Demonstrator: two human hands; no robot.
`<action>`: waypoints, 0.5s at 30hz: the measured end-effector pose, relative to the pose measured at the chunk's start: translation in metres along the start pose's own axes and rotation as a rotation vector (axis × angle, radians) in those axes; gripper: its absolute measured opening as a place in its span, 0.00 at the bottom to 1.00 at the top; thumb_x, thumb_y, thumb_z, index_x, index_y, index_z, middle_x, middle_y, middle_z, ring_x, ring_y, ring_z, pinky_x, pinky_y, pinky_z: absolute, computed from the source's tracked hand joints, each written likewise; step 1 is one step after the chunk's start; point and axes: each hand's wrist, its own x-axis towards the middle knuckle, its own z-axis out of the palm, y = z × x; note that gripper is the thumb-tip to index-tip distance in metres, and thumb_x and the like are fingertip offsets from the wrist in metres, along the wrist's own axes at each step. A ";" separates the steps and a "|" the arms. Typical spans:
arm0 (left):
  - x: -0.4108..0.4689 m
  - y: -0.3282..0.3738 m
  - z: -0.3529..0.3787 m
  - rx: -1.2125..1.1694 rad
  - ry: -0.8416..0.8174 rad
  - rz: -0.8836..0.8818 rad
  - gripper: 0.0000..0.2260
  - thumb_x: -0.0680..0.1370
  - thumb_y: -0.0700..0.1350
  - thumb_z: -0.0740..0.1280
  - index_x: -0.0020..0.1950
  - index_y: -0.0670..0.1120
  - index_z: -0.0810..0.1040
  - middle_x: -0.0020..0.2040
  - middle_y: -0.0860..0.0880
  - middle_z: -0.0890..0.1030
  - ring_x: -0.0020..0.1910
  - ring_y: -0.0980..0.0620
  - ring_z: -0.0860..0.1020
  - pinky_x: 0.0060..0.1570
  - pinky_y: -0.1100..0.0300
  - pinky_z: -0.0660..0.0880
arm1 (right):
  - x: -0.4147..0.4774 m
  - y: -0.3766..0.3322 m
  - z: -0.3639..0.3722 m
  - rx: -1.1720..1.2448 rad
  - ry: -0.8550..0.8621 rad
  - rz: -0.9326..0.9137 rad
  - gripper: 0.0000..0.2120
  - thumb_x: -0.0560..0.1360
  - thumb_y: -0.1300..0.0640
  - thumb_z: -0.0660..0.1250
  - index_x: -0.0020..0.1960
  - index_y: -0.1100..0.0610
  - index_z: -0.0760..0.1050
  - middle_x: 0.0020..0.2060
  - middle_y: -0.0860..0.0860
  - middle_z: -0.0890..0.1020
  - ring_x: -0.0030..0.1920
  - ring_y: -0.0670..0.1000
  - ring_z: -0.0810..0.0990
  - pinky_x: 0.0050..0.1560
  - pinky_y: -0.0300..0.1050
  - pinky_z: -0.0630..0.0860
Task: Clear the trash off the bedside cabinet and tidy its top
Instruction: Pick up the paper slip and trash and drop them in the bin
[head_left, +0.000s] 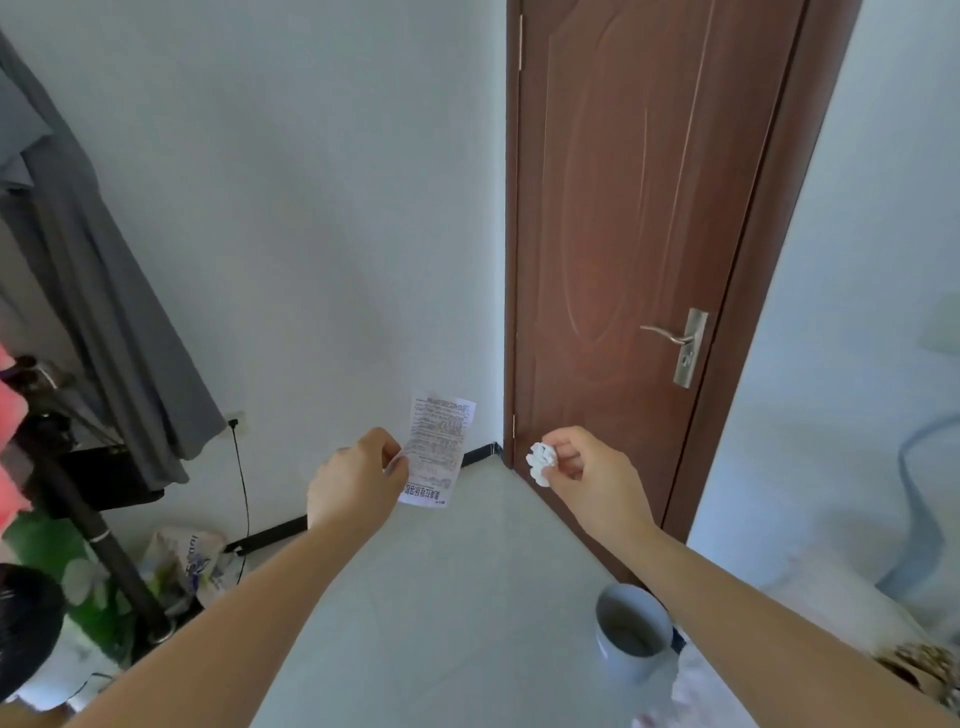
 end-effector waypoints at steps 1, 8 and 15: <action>0.018 0.005 0.012 -0.006 -0.017 0.013 0.03 0.75 0.51 0.62 0.43 0.53 0.73 0.39 0.52 0.82 0.39 0.47 0.79 0.33 0.58 0.73 | 0.015 0.011 0.002 -0.010 0.007 0.008 0.08 0.72 0.55 0.67 0.46 0.42 0.74 0.38 0.33 0.81 0.41 0.35 0.79 0.46 0.45 0.78; 0.141 0.053 0.100 -0.031 -0.118 0.127 0.03 0.75 0.49 0.62 0.44 0.52 0.74 0.40 0.51 0.83 0.39 0.46 0.79 0.38 0.52 0.79 | 0.125 0.090 -0.002 -0.092 0.041 0.118 0.05 0.74 0.50 0.65 0.48 0.40 0.73 0.41 0.36 0.80 0.41 0.39 0.80 0.47 0.46 0.77; 0.215 0.092 0.185 -0.075 -0.221 0.190 0.04 0.75 0.49 0.62 0.45 0.51 0.74 0.41 0.50 0.83 0.40 0.45 0.79 0.40 0.53 0.77 | 0.186 0.155 -0.021 -0.189 0.072 0.237 0.06 0.74 0.49 0.67 0.50 0.42 0.72 0.40 0.36 0.79 0.40 0.40 0.79 0.46 0.41 0.77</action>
